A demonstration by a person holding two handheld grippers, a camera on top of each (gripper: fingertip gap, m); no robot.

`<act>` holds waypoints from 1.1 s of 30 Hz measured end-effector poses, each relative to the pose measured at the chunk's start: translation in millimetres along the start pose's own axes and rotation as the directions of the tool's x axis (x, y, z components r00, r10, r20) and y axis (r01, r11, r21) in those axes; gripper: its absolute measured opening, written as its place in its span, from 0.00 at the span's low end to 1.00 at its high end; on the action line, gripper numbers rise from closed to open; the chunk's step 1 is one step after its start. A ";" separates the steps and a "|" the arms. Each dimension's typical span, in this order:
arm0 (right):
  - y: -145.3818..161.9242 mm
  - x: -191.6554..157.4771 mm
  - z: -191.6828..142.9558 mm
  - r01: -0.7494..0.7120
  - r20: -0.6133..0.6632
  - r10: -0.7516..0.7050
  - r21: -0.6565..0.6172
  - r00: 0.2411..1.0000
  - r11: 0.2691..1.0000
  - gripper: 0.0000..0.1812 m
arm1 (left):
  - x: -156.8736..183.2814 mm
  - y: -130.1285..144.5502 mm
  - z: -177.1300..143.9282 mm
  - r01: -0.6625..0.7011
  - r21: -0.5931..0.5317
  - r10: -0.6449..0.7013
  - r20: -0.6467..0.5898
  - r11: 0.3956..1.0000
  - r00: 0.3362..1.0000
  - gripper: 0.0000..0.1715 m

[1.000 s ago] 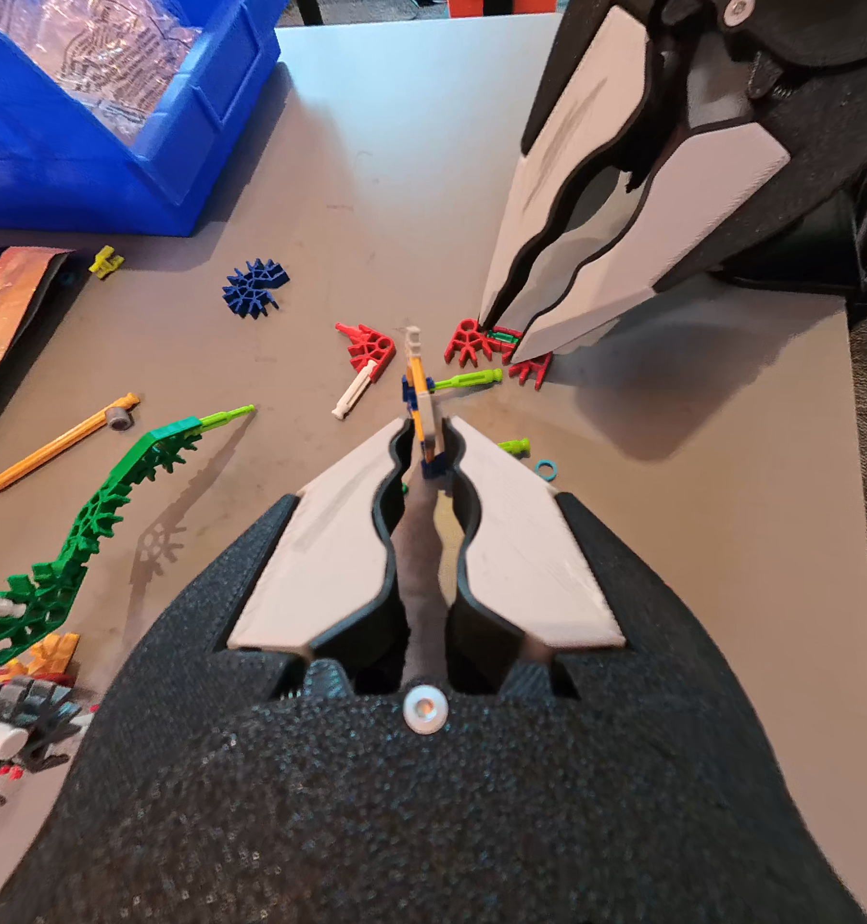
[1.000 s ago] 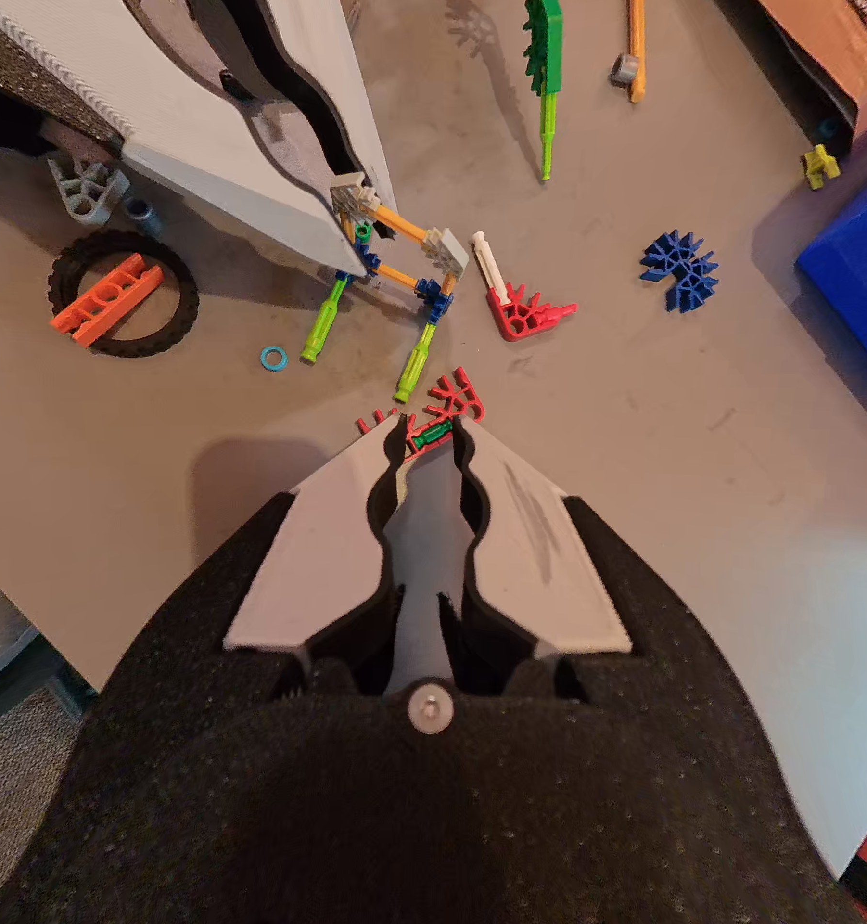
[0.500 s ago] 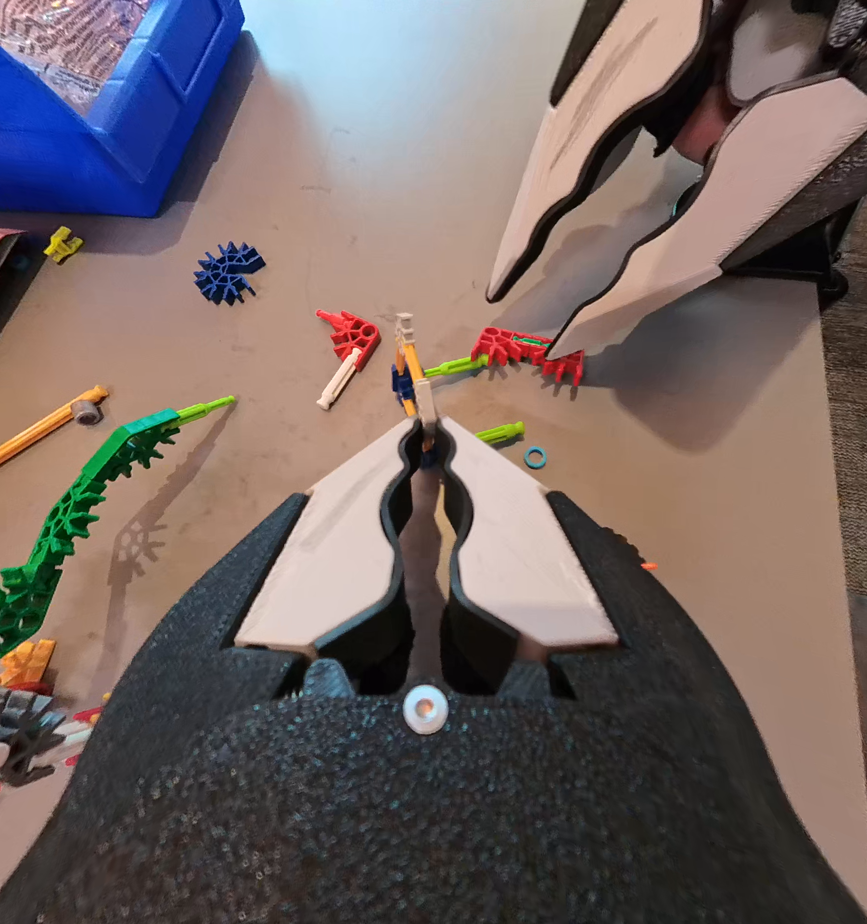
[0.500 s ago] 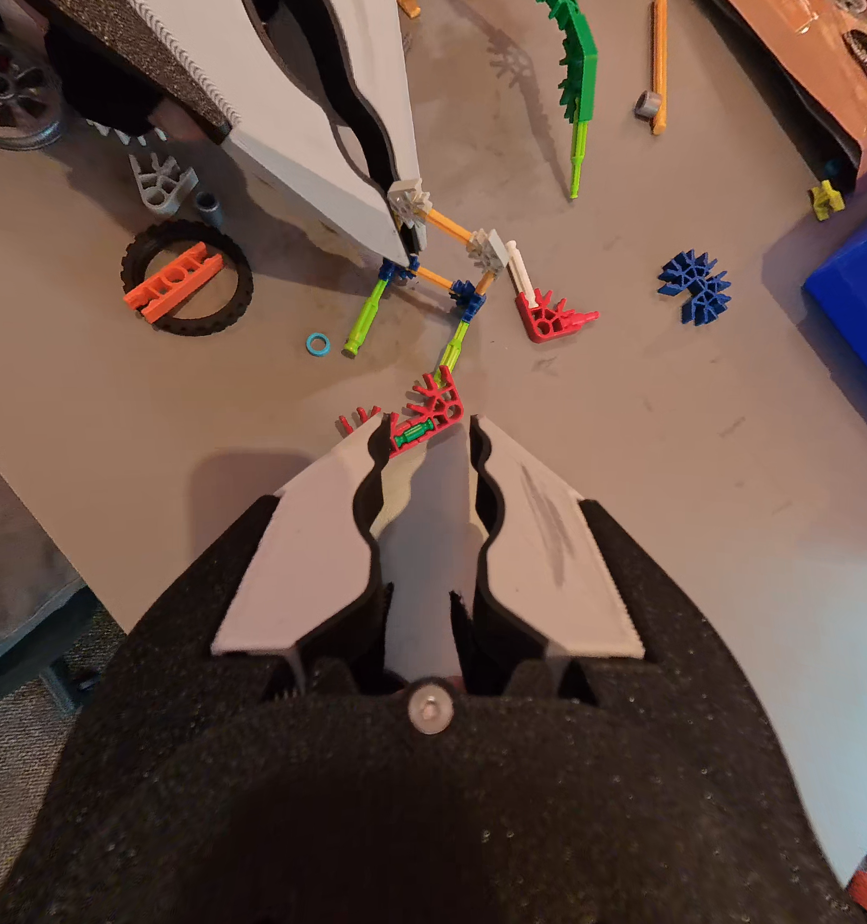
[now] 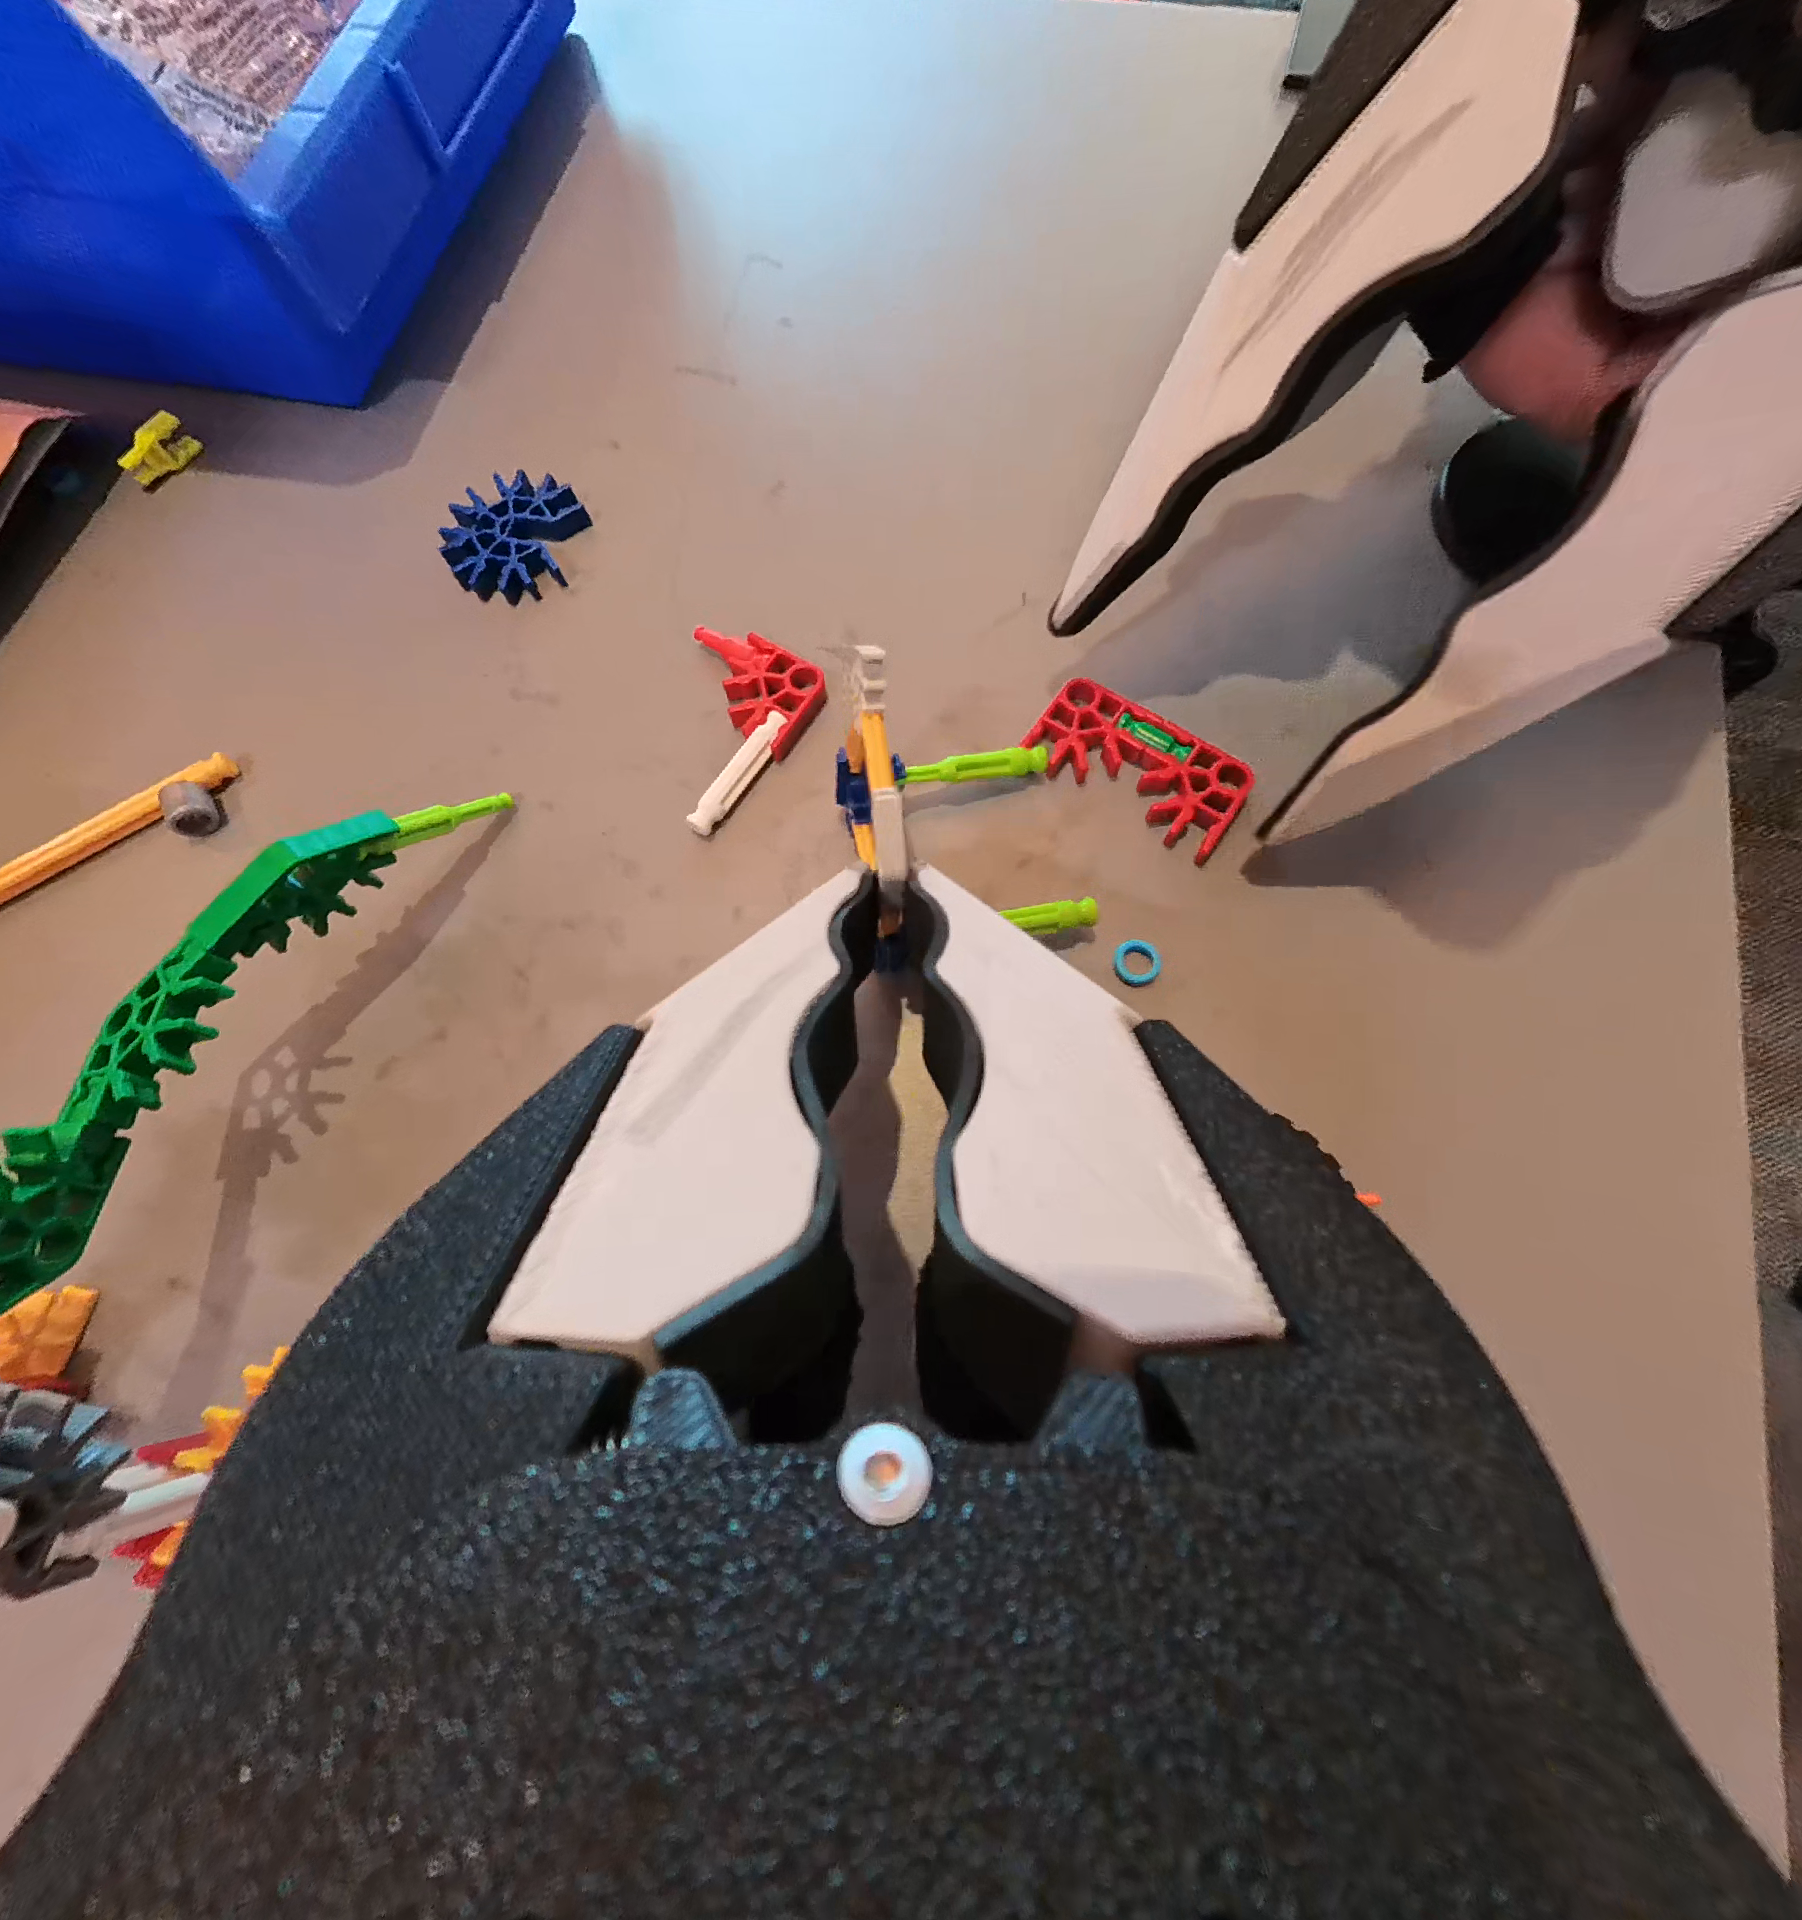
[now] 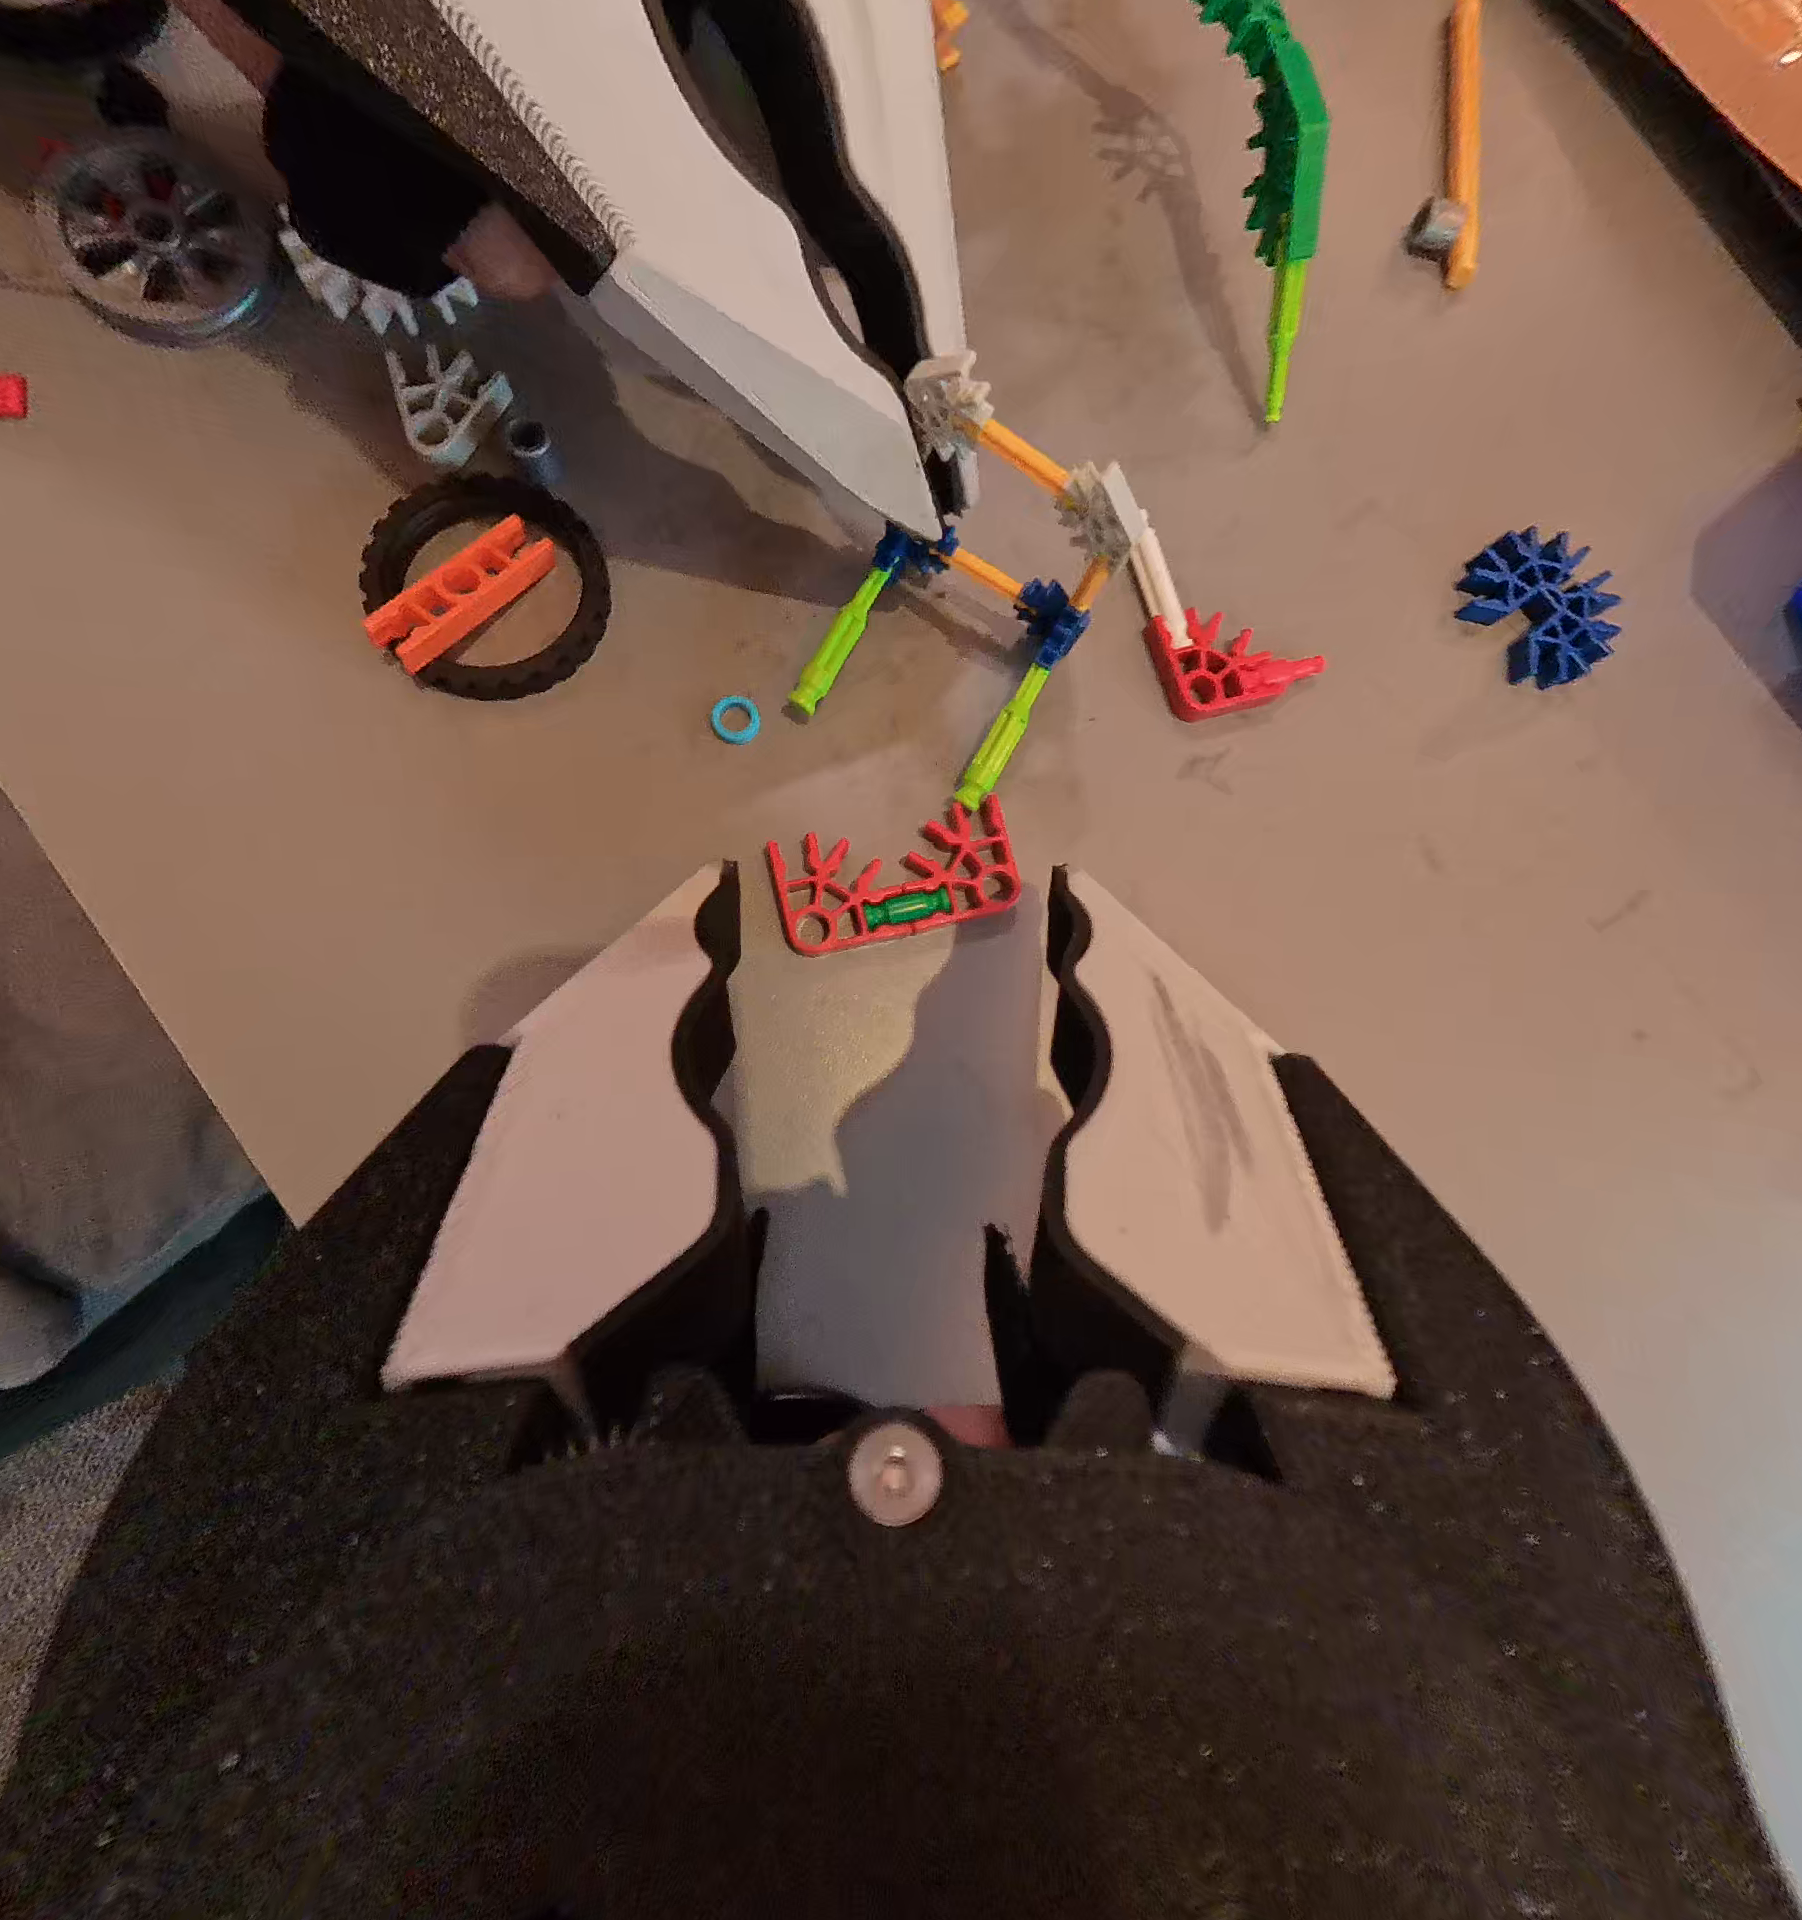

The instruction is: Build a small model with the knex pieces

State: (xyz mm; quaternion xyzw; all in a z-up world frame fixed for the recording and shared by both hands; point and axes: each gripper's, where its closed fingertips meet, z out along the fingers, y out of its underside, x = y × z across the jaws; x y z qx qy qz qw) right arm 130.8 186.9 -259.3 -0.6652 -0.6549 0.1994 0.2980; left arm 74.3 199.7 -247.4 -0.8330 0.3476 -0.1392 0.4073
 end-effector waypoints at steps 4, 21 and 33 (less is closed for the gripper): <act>3.5 -4.8 6.9 0.037 0.014 -0.036 -0.043 0.999 0.998 0.33 | 6.5 0.6 0.0 -0.030 -0.018 0.030 -0.002 0.999 1.000 0.04; 5.3 -2.2 1.0 0.065 0.017 -0.065 -0.039 0.998 0.997 0.28 | 12.7 -3.0 -28.3 -0.201 -0.064 0.201 -0.002 0.978 0.980 0.21; 8.6 -2.0 2.3 0.047 -0.001 -0.047 -0.058 0.999 0.997 0.25 | 15.9 -8.9 -3.9 -0.146 -0.126 0.151 0.030 0.981 0.988 0.02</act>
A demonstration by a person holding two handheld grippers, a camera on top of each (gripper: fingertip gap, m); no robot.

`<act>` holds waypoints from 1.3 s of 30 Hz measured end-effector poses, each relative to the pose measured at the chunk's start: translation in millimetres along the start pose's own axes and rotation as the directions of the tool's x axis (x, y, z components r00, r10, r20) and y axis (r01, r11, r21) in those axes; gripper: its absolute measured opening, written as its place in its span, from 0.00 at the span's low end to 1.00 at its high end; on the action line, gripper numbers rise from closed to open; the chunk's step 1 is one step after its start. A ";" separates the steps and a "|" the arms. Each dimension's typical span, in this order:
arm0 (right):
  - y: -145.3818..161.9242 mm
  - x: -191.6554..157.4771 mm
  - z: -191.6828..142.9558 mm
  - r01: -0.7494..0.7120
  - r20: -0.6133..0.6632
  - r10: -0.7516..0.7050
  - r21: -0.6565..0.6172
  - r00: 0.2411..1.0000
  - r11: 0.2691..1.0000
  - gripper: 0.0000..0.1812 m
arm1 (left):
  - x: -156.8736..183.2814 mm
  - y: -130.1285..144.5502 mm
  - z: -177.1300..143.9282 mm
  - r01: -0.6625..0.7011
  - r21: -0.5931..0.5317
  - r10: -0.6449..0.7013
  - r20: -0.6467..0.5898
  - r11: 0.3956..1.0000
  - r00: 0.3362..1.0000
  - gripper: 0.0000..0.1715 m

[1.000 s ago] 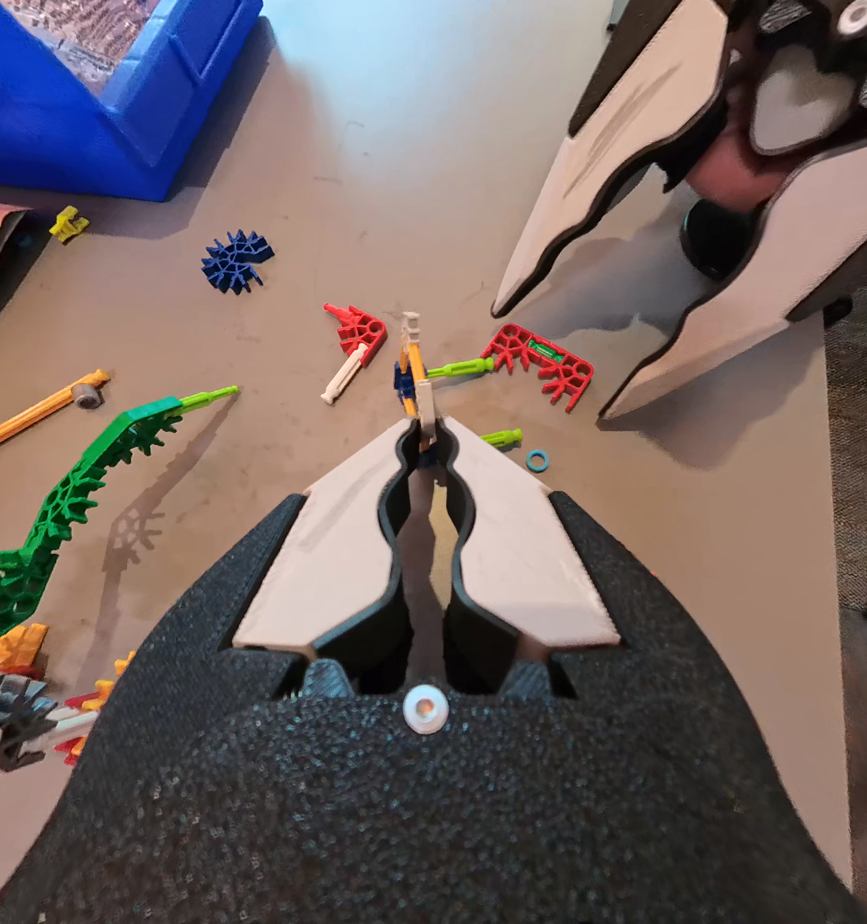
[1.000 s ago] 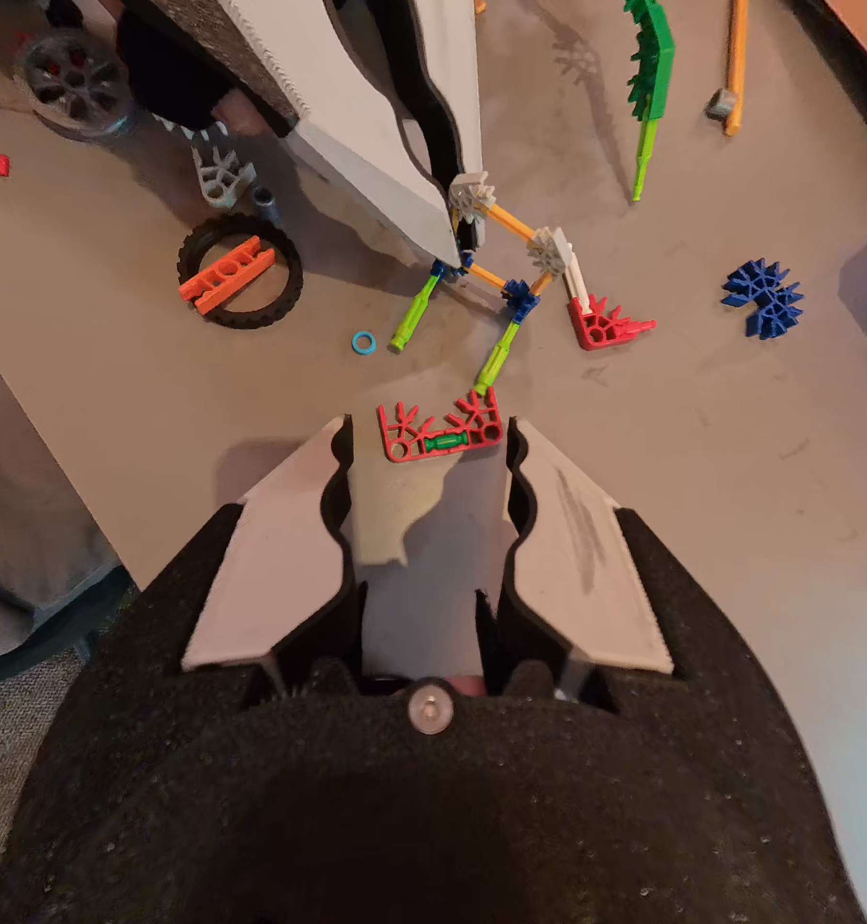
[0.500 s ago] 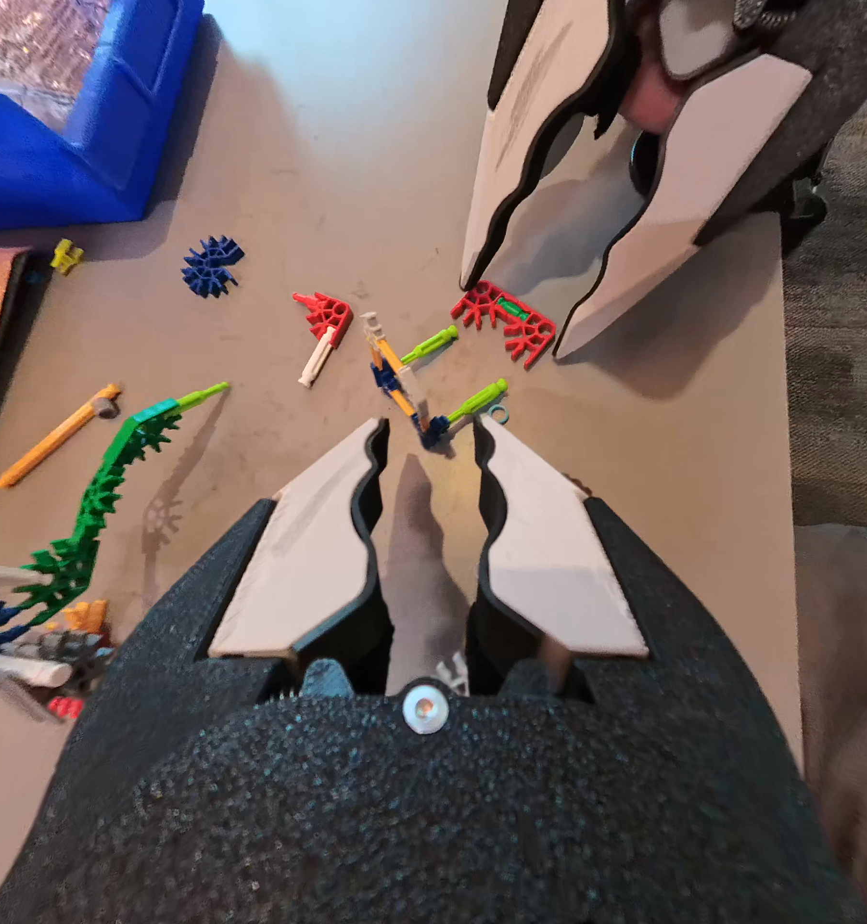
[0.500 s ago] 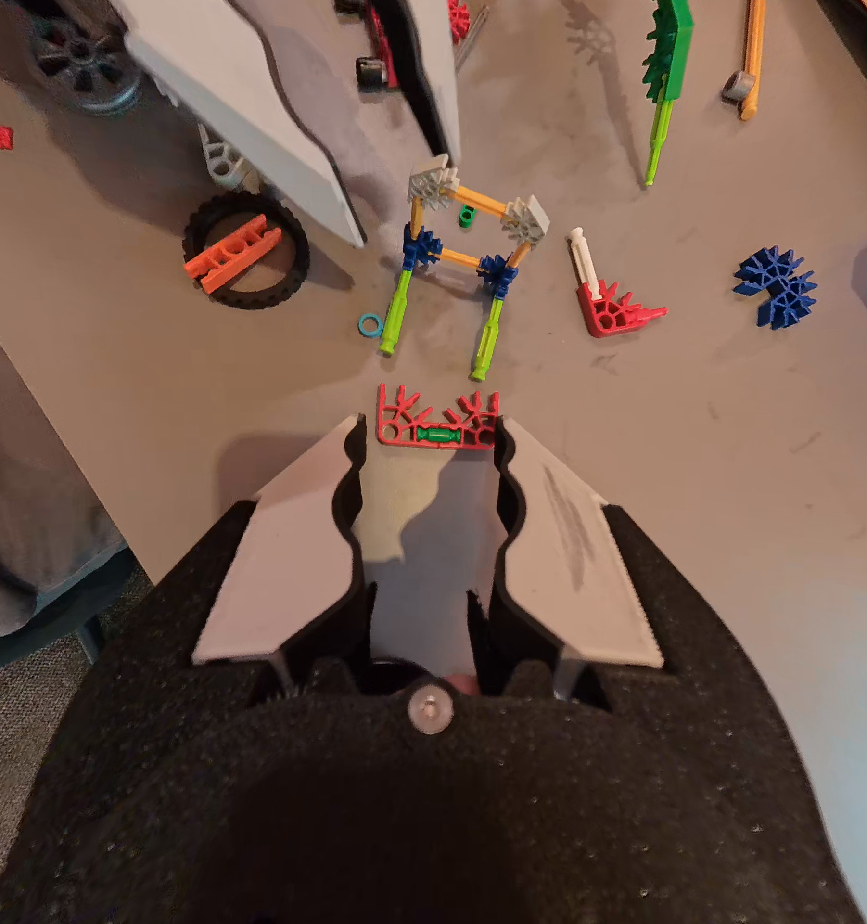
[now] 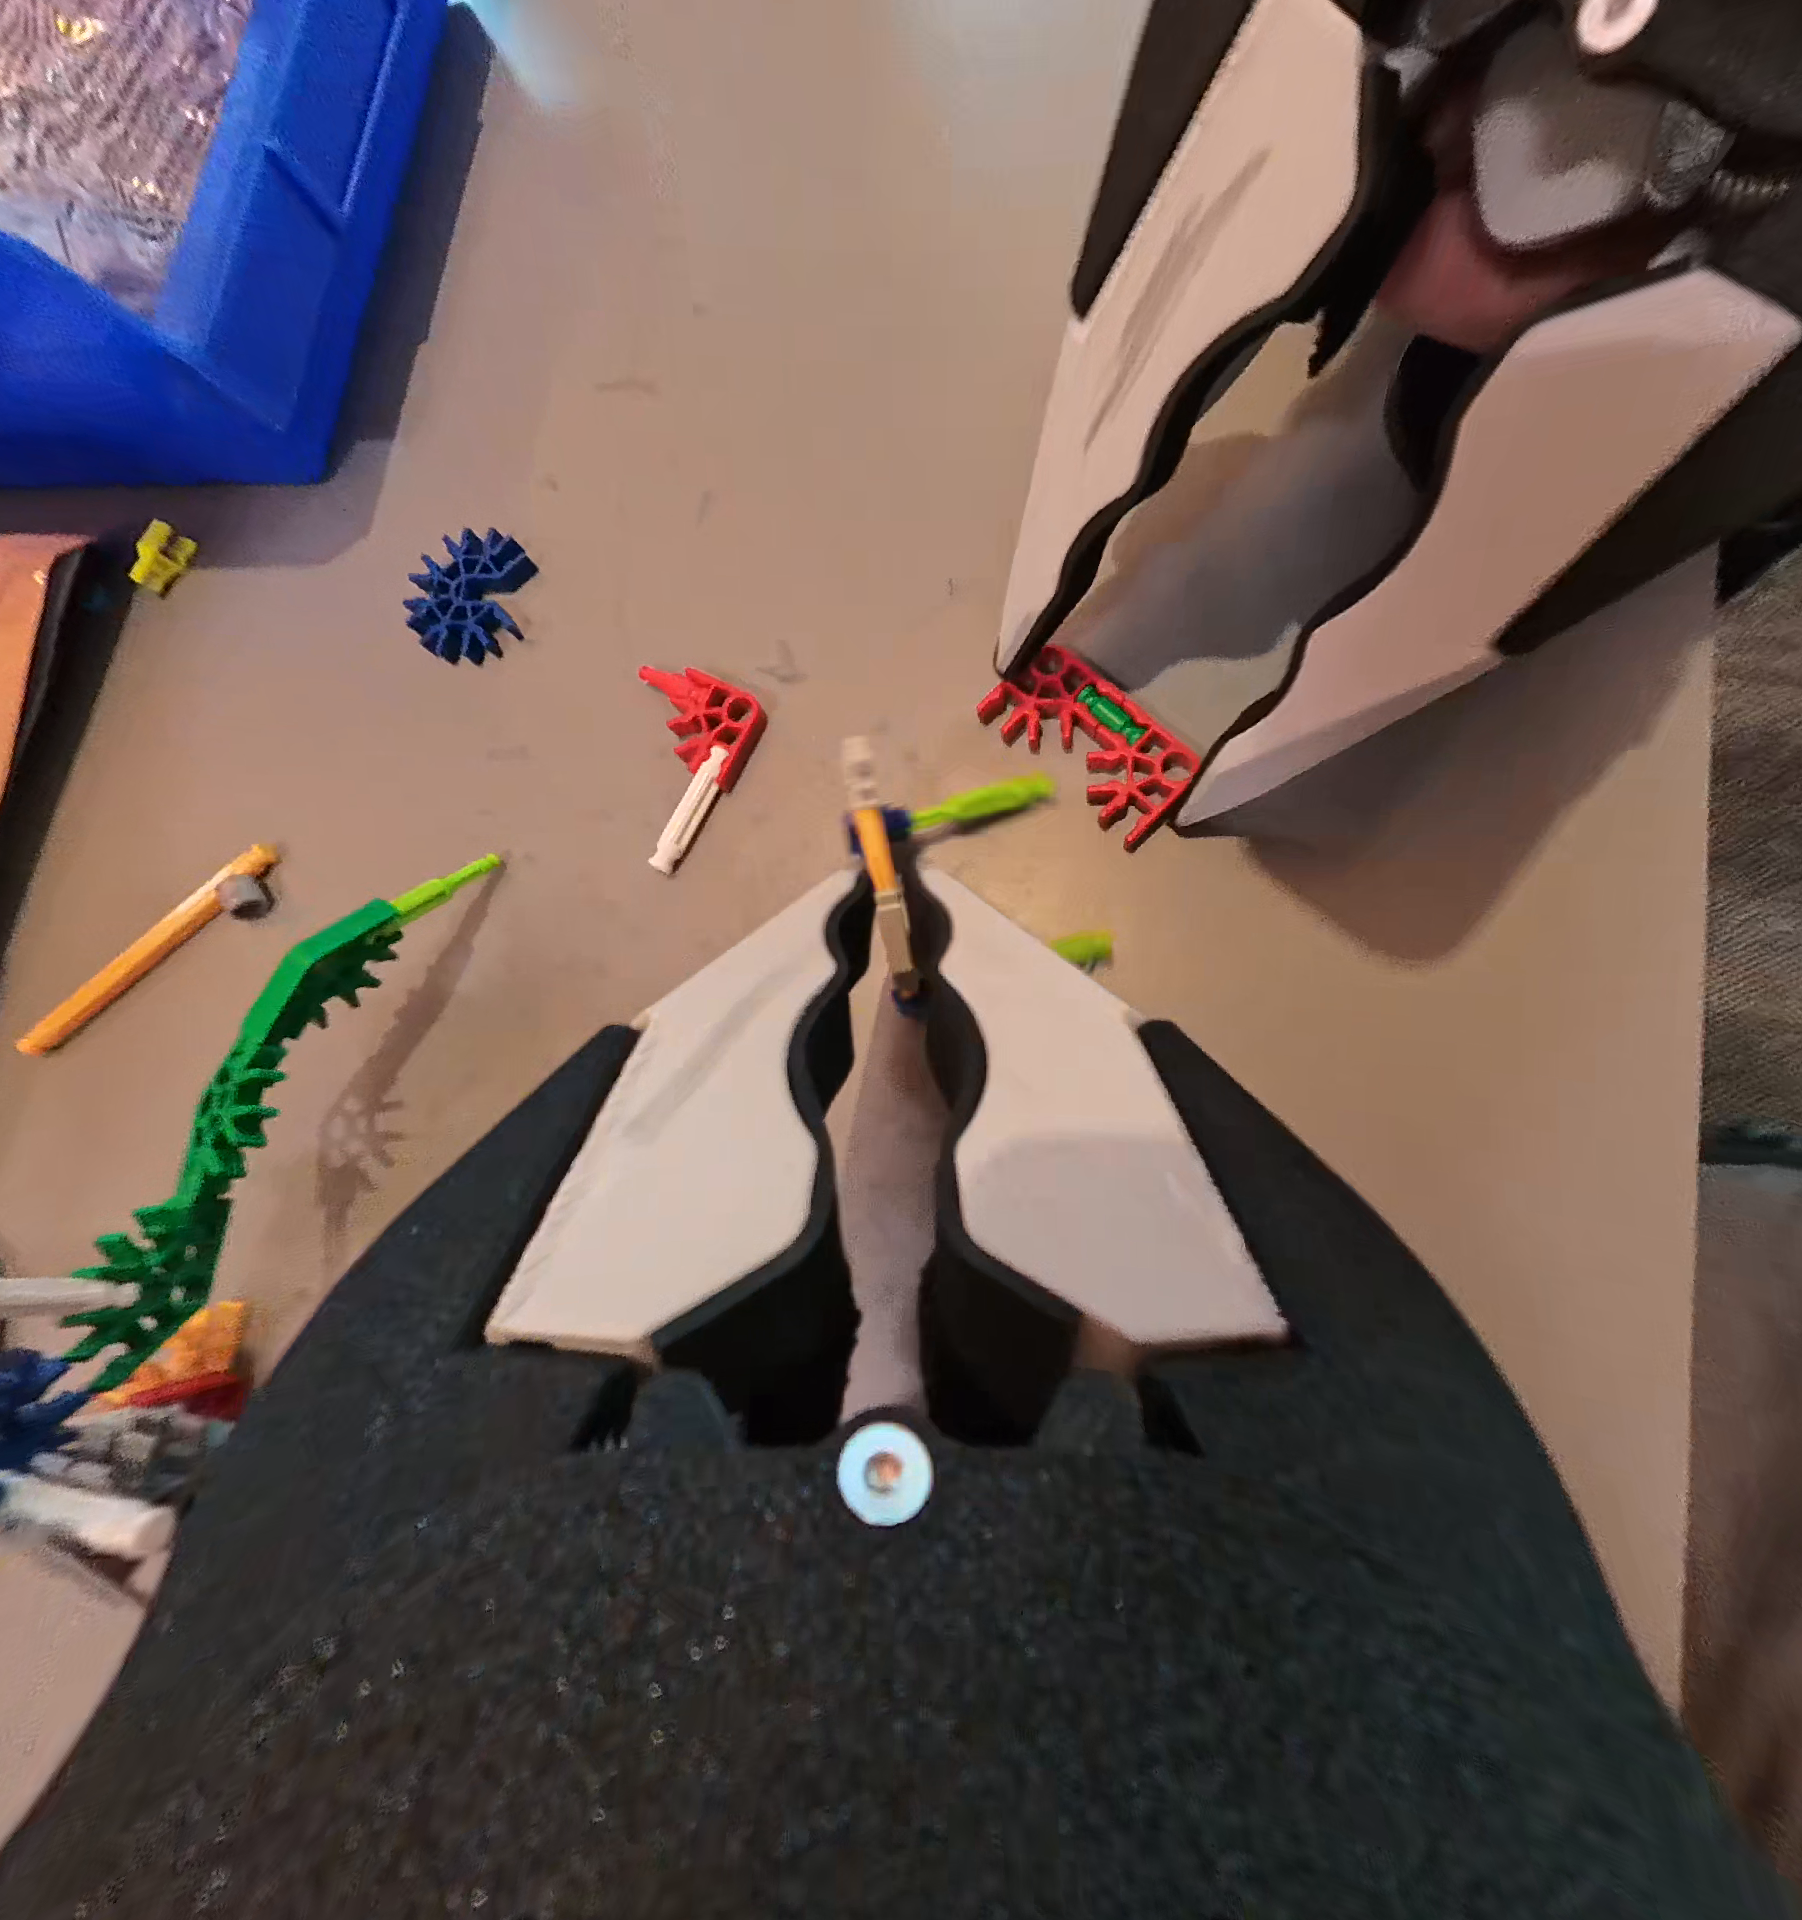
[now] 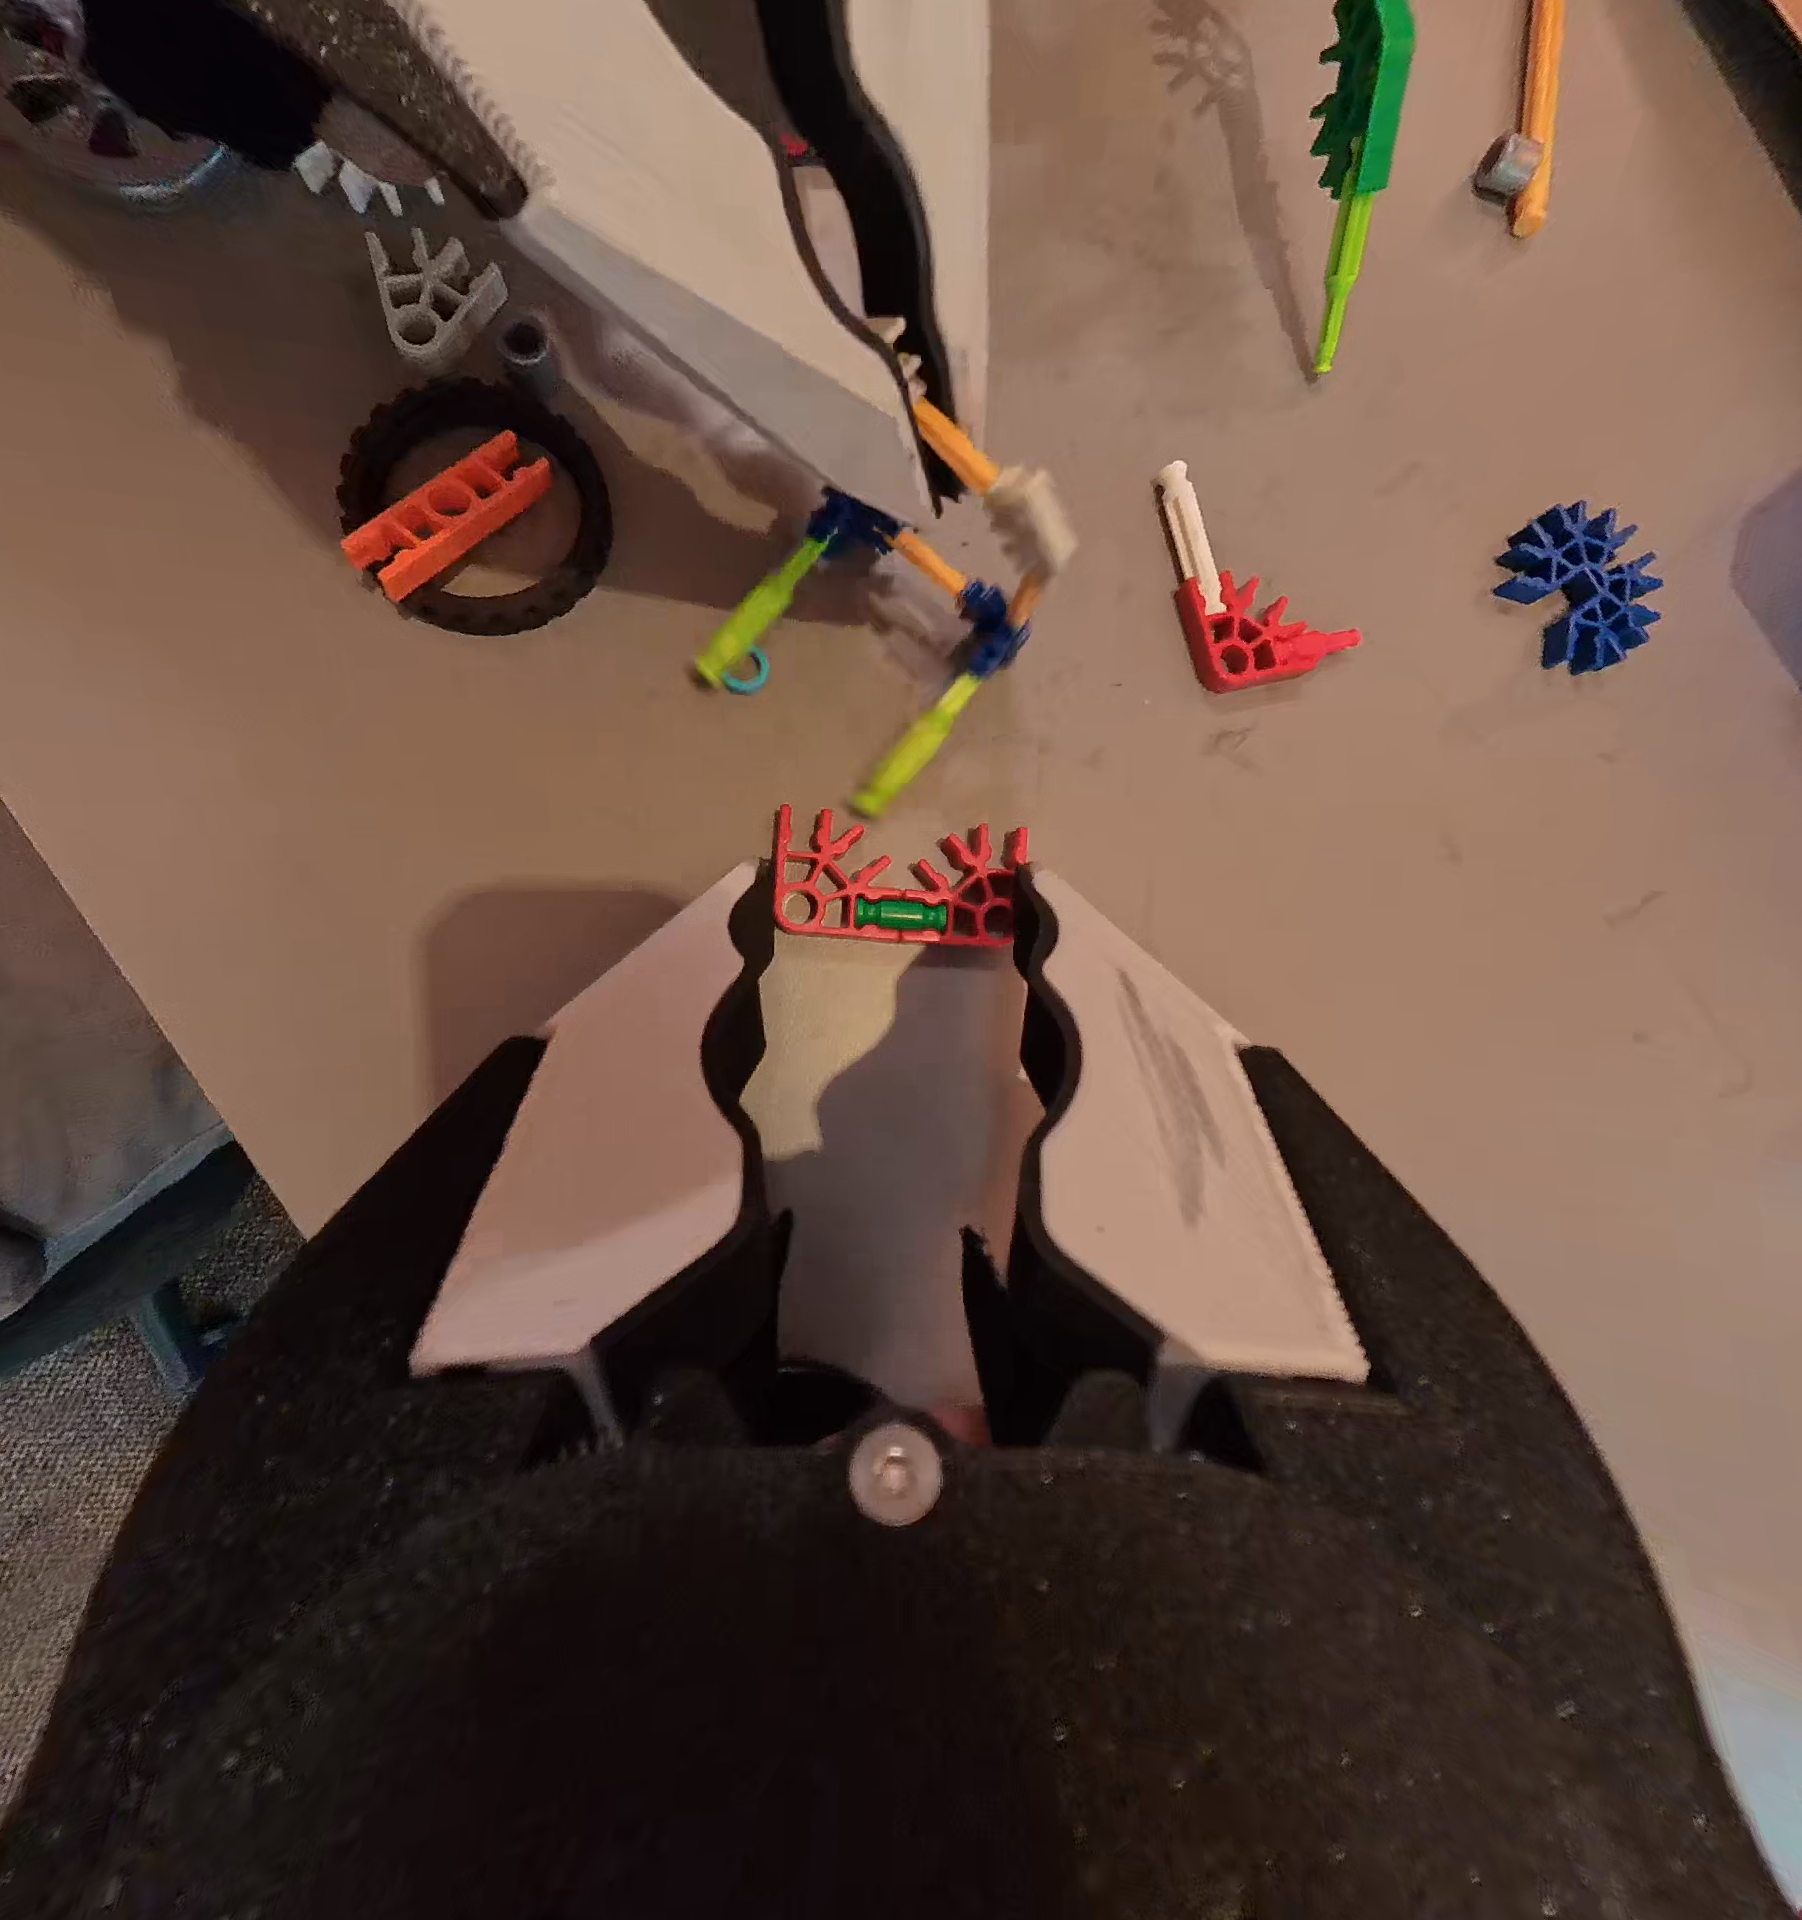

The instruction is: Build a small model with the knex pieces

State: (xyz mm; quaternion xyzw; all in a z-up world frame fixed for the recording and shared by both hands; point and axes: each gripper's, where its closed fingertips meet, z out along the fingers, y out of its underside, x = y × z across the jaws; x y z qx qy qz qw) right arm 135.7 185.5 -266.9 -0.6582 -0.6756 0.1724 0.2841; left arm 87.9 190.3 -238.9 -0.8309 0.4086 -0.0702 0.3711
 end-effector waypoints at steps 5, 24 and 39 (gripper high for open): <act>7.3 2.2 -5.6 -0.042 -0.025 0.043 0.029 0.999 0.999 0.25 | -3.2 -4.6 0.9 0.170 0.099 -0.166 -0.040 0.981 0.985 0.01; 7.6 -0.3 -6.8 -0.063 -0.026 0.065 0.084 0.998 0.995 0.22 | -23.4 26.4 7.8 0.391 0.029 -0.384 -0.131 0.920 0.914 0.12; 10.6 3.3 -6.8 -0.077 -0.026 0.079 0.060 0.997 0.995 0.30 | -16.2 18.2 -9.4 0.104 0.110 -0.091 -0.119 0.989 0.989 0.21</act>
